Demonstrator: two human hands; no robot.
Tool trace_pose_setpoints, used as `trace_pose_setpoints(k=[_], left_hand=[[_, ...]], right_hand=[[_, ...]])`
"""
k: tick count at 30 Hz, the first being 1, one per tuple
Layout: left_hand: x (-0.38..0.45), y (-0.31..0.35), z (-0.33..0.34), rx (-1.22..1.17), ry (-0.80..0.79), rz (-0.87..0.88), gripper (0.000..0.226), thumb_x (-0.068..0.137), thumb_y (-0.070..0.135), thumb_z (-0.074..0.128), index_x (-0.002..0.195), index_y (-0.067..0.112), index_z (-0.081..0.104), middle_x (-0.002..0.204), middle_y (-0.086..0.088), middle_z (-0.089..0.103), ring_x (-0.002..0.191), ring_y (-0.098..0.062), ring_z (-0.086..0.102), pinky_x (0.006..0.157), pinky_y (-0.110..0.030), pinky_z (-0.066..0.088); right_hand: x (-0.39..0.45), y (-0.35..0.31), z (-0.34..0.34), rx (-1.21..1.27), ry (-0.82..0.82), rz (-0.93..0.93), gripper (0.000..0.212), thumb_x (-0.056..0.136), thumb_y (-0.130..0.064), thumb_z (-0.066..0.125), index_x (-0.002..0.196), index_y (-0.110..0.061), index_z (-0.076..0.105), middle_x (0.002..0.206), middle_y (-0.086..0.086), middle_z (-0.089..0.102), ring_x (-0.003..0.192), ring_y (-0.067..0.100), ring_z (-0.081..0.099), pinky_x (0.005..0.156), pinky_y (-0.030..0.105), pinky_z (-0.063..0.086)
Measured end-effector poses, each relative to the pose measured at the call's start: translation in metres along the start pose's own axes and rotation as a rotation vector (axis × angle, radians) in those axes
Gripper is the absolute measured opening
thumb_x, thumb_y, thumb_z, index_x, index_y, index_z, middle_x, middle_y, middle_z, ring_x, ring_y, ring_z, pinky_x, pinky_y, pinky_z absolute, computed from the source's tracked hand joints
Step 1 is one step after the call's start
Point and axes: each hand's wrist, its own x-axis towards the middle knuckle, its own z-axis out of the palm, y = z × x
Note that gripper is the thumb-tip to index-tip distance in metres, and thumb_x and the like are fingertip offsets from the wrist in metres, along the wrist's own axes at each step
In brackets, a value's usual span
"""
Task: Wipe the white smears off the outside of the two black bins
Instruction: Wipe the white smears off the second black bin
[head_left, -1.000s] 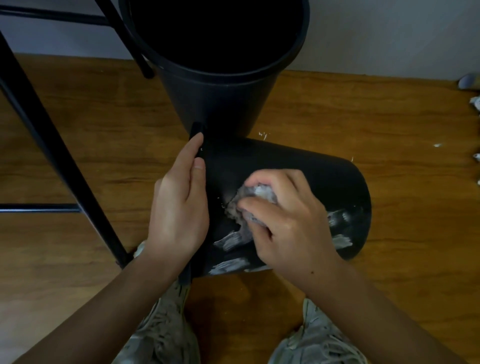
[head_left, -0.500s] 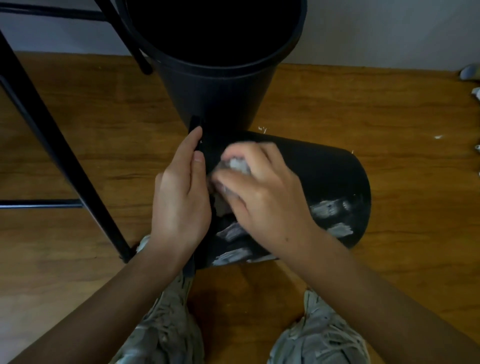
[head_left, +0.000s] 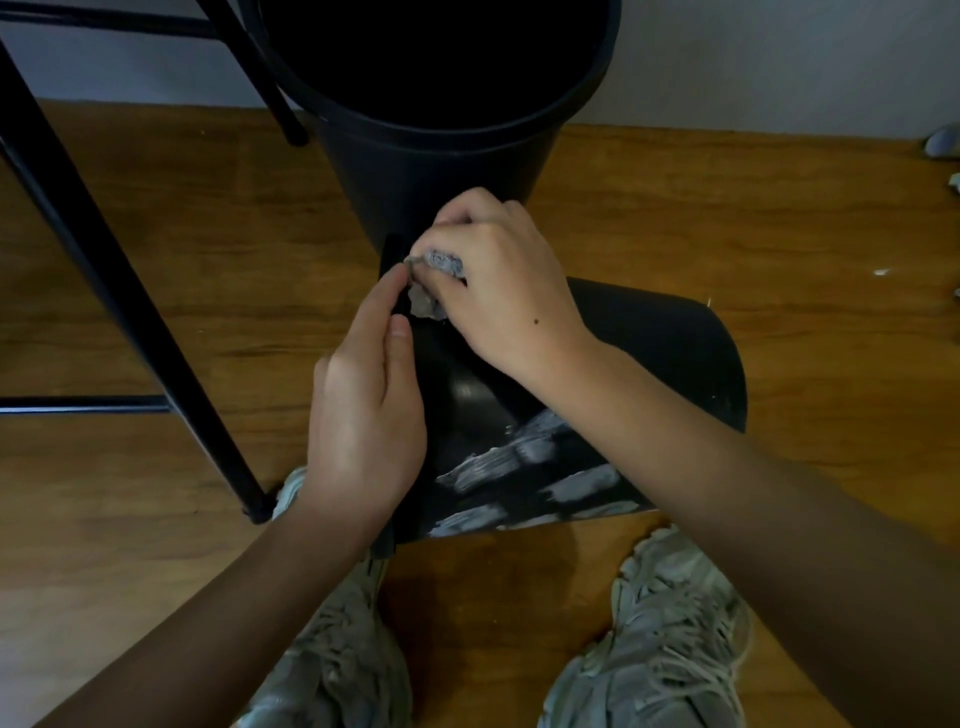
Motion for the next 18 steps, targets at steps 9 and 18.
trace_pose_setpoints(k=[9,18], left_hand=[[-0.005,0.002,0.0,-0.057,-0.009,0.005,0.04,0.104,0.01,0.032,0.143,0.006,0.037,0.095,0.044,0.048,0.092,0.03,0.048,0.077,0.003,0.037],[-0.006,0.005,0.001,0.015,0.052,0.007,0.04,0.103,0.014,0.035,0.143,0.013,0.04,0.072,0.019,0.051,0.066,0.008,0.056,0.061,-0.004,0.042]], right_hand=[[-0.056,-0.012,-0.008,-0.046,0.083,-0.168,0.013,0.087,-0.017,0.066,0.095,-0.01,0.073,0.112,0.011,0.061,0.101,0.028,0.053,0.079,0.027,0.046],[-0.094,0.052,-0.046,-0.122,0.159,0.157,0.023,0.088,-0.023,0.058,0.098,-0.008,0.071,0.11,0.01,0.06,0.103,0.026,0.054,0.085,0.013,0.032]])
